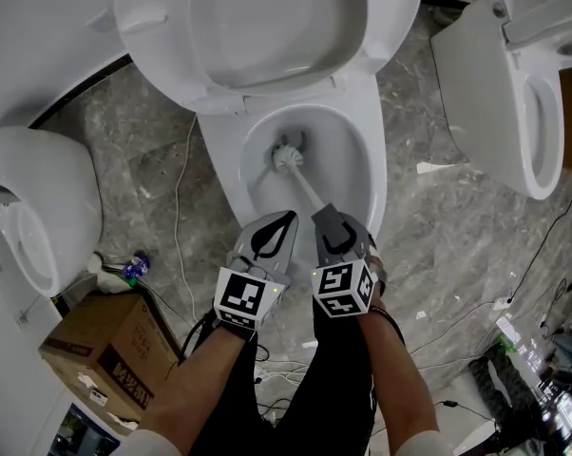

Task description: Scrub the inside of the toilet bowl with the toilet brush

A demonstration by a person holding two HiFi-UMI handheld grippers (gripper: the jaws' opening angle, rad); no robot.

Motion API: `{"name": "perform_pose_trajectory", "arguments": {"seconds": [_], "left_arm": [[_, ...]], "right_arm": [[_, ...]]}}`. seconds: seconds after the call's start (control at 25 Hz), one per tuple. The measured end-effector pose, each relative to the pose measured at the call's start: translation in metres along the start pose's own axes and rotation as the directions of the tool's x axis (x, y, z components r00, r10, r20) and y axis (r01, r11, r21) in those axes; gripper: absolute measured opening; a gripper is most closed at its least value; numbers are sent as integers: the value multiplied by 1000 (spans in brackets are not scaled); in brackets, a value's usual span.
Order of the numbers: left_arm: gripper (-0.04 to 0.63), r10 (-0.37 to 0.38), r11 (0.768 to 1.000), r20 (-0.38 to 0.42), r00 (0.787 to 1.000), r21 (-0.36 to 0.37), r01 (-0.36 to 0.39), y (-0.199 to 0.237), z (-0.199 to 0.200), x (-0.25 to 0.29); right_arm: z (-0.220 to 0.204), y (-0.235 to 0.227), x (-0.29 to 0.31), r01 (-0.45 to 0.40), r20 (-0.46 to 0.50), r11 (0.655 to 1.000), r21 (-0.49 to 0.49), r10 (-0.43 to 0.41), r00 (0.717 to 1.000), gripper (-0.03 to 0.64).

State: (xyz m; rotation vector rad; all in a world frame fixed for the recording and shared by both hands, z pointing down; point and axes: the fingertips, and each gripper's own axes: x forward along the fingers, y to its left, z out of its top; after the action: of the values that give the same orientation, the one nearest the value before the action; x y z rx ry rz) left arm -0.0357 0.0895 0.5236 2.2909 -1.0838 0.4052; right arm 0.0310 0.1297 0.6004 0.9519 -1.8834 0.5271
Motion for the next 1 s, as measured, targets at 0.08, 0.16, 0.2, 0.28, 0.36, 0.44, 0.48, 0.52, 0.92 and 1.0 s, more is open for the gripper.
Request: {"name": "perform_pose_trajectory", "arguments": {"seconds": [0.08,0.16,0.2,0.28,0.36,0.44,0.48,0.52,0.92,1.0], "left_arm": [[6,-1,1000,1,1000,2,1,1,0,1],[6,1,1000,3,1000,3,-1,2,0,3],[6,3,1000,4,1000,3,-3,4,-1,3],[6,8,1000,4,1000,-2,-8,7,-2,5],[6,10,1000,1,1000,-4,-10,9,-4,8],[6,15,1000,-1,1000,-4,-15,13,-4,11],[6,19,1000,-1,1000,-4,-19,15,-4,12],[6,23,1000,-1,1000,-4,-23,16,-4,13],[6,80,997,-10,997,-14,-81,39,-14,30],[6,88,996,-9,996,-32,-88,43,-15,33]], "right_arm": [[6,-2,8,-1,9,999,32,0,1000,160],[9,-7,17,0,5,997,80,0,1000,160],[10,-10,22,2,2,994,108,-2,1000,160],[10,-12,29,12,-8,987,158,-11,1000,160],[9,-9,36,27,-23,981,194,-23,999,160],[9,-3,44,37,-36,972,230,-30,999,160],[9,-1,47,41,-43,969,245,-32,999,160],[8,1,51,46,-50,966,255,-34,998,160],[3,-8,87,60,-92,959,276,-36,995,161],[2,-7,92,70,-95,961,267,-46,994,161]]}}
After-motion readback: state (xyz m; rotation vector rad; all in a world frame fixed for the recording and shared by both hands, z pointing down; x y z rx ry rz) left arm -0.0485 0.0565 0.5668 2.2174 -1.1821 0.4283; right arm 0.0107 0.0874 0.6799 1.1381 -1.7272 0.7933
